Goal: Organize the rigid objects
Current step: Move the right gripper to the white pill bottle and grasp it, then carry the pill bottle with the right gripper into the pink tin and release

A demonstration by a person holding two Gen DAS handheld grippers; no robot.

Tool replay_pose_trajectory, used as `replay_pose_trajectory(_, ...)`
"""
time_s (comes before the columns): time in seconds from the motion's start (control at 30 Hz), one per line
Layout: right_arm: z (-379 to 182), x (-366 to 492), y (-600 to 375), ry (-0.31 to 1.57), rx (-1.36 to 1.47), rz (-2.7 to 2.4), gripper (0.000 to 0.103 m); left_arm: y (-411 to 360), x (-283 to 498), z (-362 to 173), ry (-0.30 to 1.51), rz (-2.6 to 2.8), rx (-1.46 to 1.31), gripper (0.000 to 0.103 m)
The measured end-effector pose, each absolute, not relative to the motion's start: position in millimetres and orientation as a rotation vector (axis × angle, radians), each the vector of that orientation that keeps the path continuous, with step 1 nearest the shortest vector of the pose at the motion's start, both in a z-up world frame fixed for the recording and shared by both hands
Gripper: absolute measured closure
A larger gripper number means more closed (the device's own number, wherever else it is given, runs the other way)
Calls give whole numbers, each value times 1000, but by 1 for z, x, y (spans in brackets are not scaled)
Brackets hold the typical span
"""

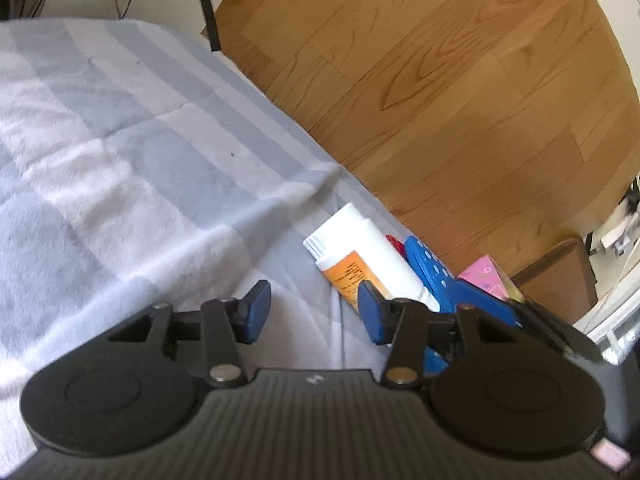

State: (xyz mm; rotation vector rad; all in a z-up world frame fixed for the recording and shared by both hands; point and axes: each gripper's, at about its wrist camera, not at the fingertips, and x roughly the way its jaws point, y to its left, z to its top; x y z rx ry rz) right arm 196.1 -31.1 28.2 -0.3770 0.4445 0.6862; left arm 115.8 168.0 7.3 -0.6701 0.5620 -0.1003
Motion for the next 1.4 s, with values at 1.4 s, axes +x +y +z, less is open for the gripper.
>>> replay_pose_trajectory(1.4, 5, 2, -320, 517, -213, 387, 42, -113, 63, 11, 702, -815, -169, 29)
